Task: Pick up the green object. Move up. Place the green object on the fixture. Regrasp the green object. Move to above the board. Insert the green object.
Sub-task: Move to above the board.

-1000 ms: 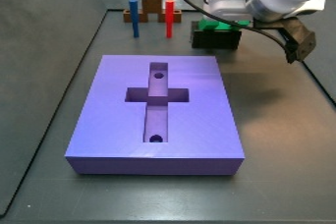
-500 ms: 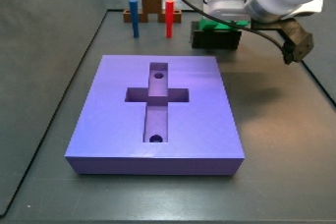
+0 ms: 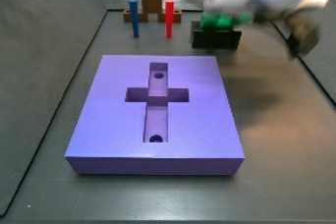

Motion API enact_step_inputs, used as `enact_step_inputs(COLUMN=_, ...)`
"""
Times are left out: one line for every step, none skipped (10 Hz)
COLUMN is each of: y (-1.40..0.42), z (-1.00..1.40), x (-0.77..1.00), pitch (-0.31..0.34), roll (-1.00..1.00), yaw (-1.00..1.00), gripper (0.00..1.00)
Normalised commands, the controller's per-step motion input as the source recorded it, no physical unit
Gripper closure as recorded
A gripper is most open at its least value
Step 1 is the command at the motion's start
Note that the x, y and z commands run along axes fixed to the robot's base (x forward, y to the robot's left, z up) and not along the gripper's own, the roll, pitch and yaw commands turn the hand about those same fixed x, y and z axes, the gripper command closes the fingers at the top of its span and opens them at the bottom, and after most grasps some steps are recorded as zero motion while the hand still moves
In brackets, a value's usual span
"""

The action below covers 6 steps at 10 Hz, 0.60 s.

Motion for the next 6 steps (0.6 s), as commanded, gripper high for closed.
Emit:
enact_step_inputs(y=0.03, z=1.4, x=-0.03, pitch=0.035, roll=-0.05, yaw=-0.08, gripper=1.0)
enact_step_inputs(y=0.03, z=1.4, x=-0.02, pitch=0.054, roll=-0.04, yaw=-0.05, gripper=1.0)
enact_step_inputs(y=0.01, z=1.4, x=0.0, pitch=0.092, roll=-0.01, yaw=-0.03, gripper=1.0)
enact_step_inputs(y=0.01, z=1.4, x=0.0, pitch=0.102, roll=-0.01, yaw=-0.02, gripper=1.0)
enact_step_inputs(y=0.01, z=1.4, x=0.01, pitch=0.104, roll=-0.01, yaw=0.0, gripper=1.0)
enact_step_inputs(y=-0.01, z=0.82, x=0.02, pitch=0.114, roll=-0.01, yaw=0.02, gripper=1.0)
